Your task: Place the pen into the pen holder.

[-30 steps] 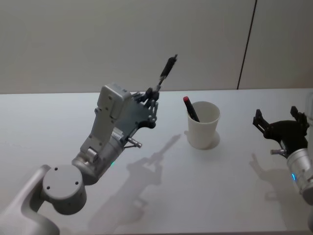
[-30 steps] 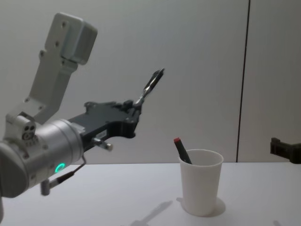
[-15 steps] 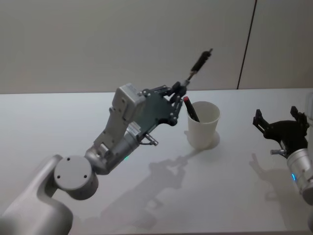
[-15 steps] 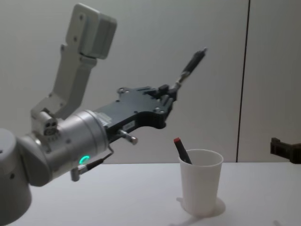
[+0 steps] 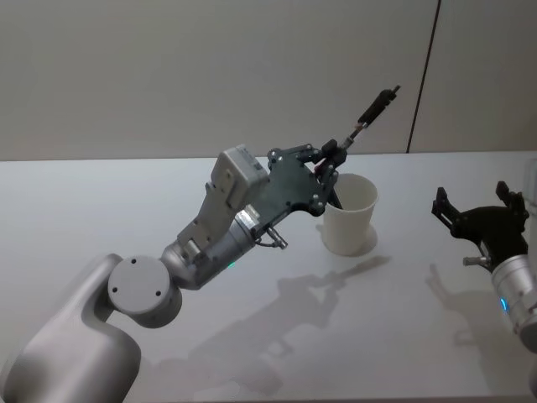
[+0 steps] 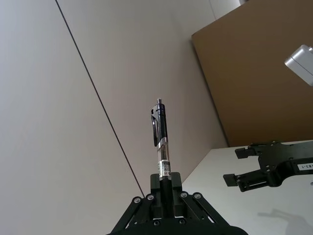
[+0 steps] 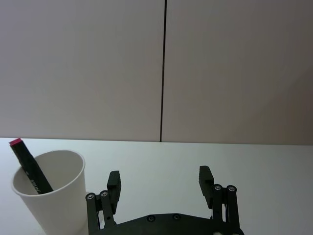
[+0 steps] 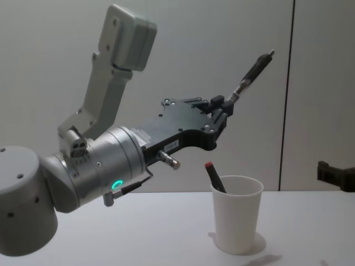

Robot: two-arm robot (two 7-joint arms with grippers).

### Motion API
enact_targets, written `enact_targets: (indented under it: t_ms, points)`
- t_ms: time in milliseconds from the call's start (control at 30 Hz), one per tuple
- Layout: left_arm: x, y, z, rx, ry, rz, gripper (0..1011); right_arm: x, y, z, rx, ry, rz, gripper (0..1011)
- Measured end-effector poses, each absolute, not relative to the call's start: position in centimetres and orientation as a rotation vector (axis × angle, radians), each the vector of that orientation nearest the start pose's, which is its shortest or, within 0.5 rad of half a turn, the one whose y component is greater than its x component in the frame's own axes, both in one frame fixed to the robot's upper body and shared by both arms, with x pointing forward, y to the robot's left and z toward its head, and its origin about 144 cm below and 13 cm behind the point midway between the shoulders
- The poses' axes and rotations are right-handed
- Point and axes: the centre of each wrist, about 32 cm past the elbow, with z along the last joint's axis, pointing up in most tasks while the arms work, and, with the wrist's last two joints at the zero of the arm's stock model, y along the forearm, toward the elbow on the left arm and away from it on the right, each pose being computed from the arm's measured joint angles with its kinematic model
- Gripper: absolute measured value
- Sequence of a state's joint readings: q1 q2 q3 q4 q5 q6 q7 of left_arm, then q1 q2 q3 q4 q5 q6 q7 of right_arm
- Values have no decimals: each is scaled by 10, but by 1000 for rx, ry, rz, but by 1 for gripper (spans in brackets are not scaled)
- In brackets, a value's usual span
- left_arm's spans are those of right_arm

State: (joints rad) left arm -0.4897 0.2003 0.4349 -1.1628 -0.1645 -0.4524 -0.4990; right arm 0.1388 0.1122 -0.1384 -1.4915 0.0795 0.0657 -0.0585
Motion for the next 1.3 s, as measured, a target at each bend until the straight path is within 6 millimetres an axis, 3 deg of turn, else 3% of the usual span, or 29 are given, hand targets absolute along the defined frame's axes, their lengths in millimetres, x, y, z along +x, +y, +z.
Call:
enact_targets:
  t_ms: [600,1300]
  points:
    - [582,185,1184,-130,-484,669,133,483,-221,1175,19,0,-1320,1002]
    - [583,184,1184,-132,-487,660,132,477,-225,1206,216,209,-1040,1002]
